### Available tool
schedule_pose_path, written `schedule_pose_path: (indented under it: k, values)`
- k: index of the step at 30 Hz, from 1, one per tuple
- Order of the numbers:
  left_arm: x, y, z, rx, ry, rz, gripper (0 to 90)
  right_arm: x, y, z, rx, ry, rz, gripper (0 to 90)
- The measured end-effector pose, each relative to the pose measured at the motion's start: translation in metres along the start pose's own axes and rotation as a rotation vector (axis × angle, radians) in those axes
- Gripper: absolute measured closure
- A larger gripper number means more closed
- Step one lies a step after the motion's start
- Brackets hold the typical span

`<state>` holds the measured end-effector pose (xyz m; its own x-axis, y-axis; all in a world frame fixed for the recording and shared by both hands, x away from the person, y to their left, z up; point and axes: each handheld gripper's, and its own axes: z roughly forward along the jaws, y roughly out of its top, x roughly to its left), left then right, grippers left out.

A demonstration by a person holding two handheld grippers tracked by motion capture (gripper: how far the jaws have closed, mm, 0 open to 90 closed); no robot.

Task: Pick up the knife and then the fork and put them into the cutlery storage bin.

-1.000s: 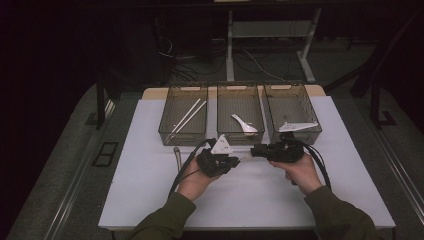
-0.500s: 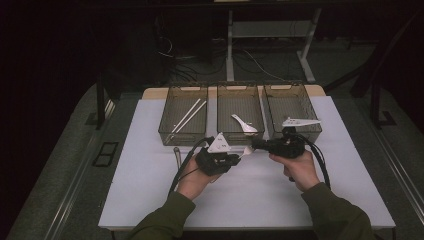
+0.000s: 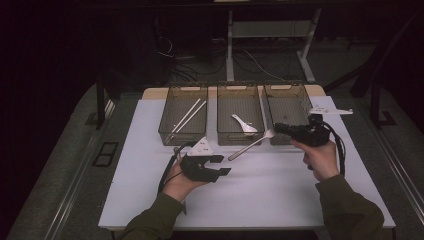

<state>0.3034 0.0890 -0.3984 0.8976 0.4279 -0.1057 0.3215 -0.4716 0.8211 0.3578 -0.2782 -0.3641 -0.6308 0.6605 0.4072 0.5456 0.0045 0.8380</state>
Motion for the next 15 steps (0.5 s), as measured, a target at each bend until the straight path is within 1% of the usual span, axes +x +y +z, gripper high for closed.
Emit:
schedule_pose_path:
  k: [3,5,6,8,9,12,15]
  values:
    - [0.001,-0.010,-0.010,-0.012,0.002,-0.015,44.2,-0.011,0.006,-0.011,-0.022,-0.037,0.012,88.4]
    - [0.003,-0.016,-0.017,-0.019,0.011,-0.016,42.7,-0.018,0.010,-0.018,-0.033,-0.064,0.013,88.4]
    - [0.003,-0.020,-0.021,-0.018,0.011,-0.026,41.4,-0.022,0.012,-0.022,-0.039,-0.080,0.011,88.4]
    - [0.005,-0.027,-0.029,-0.026,0.025,-0.042,38.6,-0.031,0.016,-0.029,-0.051,-0.107,0.013,88.3]
    - [0.006,-0.031,-0.032,-0.037,0.033,-0.056,37.3,-0.035,0.018,-0.033,-0.060,-0.121,0.016,88.3]
    - [0.011,-0.041,-0.045,-0.043,0.054,-0.073,34.7,-0.047,0.024,-0.046,-0.086,-0.165,0.024,88.4]
    - [0.016,-0.052,-0.058,-0.056,0.073,-0.099,32.8,-0.058,0.029,-0.060,-0.111,-0.200,0.040,88.3]
